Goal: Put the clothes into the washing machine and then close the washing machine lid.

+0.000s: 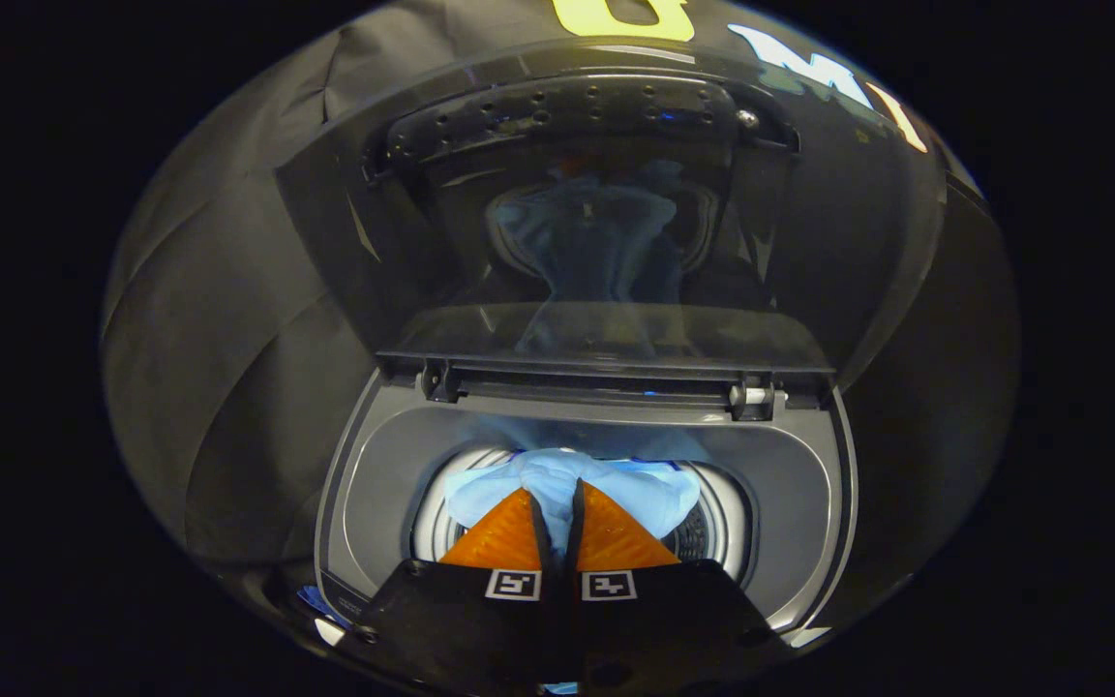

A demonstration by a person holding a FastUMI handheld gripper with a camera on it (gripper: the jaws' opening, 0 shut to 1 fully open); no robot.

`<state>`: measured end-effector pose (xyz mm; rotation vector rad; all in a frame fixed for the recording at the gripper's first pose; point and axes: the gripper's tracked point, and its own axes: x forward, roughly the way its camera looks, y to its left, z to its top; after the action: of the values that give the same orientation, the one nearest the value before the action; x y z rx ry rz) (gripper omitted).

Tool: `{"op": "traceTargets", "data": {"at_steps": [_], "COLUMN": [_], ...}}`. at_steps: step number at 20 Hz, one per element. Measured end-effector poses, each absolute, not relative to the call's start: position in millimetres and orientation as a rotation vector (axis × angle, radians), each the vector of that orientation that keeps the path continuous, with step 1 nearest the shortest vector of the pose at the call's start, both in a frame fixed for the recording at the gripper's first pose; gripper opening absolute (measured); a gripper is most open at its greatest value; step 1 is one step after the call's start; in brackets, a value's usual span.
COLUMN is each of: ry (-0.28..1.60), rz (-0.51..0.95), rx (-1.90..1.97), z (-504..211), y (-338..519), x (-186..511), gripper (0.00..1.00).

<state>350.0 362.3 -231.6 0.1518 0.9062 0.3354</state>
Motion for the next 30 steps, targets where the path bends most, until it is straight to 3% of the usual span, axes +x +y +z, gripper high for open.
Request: {"op": "traceTargets", "data": {"at_steps": [15, 19, 30], "ry": [0.893, 0.926, 0.863], "rz": [0.333, 0.308, 0.312], "rx": [0.165, 0.103, 0.109], "z": [-234, -239, -204], "y": [364, 354, 345], "x": [349, 345, 340], "gripper": [0.02, 0.98, 0.98]}}
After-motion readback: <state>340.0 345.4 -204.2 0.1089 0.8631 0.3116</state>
